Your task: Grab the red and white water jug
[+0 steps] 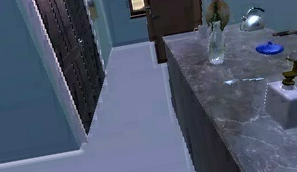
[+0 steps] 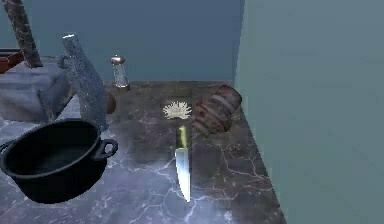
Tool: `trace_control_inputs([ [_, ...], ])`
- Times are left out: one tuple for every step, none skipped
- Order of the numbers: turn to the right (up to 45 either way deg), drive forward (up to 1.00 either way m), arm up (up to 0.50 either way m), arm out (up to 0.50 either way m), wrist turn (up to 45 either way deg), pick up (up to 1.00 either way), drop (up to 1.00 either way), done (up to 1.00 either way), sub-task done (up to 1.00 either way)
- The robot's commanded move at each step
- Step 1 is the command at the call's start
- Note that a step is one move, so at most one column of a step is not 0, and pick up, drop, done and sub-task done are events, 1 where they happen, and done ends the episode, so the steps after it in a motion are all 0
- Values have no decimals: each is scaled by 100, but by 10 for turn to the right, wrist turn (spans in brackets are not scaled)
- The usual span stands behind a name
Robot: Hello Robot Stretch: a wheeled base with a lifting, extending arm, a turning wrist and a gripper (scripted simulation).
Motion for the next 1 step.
trace_control_inputs([
  [0,0,50,0,0,0,0,0,0],
])
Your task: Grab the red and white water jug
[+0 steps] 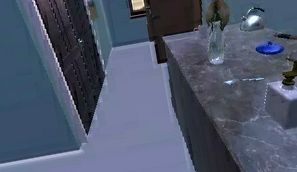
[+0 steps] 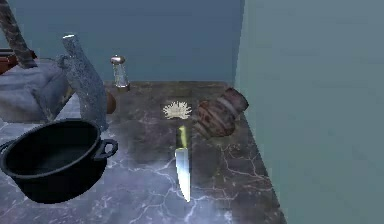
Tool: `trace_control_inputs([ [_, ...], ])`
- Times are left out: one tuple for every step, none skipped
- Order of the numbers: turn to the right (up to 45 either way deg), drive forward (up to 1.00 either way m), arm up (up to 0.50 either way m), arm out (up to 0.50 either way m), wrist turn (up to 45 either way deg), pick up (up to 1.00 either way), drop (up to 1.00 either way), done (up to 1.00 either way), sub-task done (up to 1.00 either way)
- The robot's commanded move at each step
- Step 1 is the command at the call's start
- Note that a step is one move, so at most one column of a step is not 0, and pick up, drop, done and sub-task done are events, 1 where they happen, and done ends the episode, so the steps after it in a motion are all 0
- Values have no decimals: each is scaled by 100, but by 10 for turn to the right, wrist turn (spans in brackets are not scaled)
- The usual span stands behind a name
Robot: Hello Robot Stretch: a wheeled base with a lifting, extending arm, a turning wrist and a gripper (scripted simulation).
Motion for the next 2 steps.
trace_control_inputs([
  [0,0,38,0,0,0,0,0,0],
  [0,0,0,28,0,0,0,0,0],
])
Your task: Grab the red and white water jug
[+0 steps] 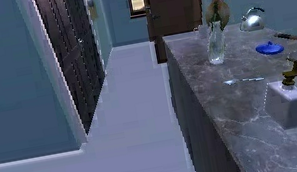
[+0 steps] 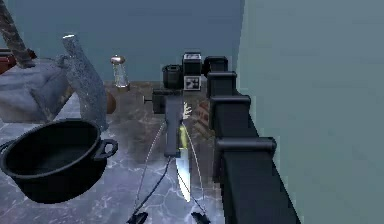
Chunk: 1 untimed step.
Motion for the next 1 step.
trace_control_inputs([
  [0,0,0,0,450,0,0,0,0],
])
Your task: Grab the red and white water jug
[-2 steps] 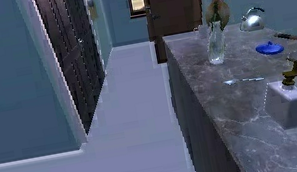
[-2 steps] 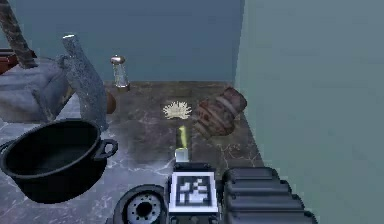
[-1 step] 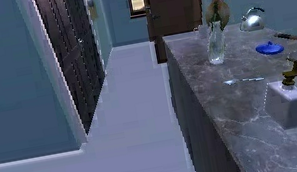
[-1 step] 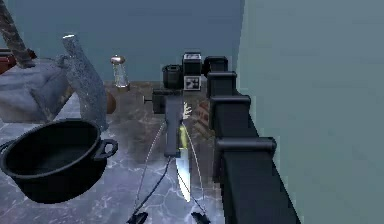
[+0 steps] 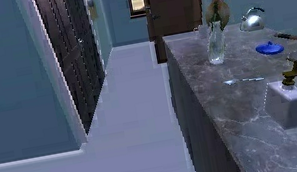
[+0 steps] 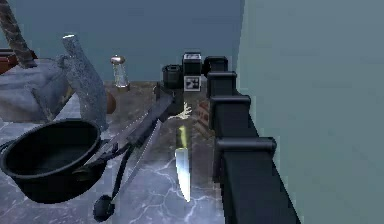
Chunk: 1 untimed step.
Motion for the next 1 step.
trace_control_inputs([
  [0,0,0,0,450,0,0,0,0],
])
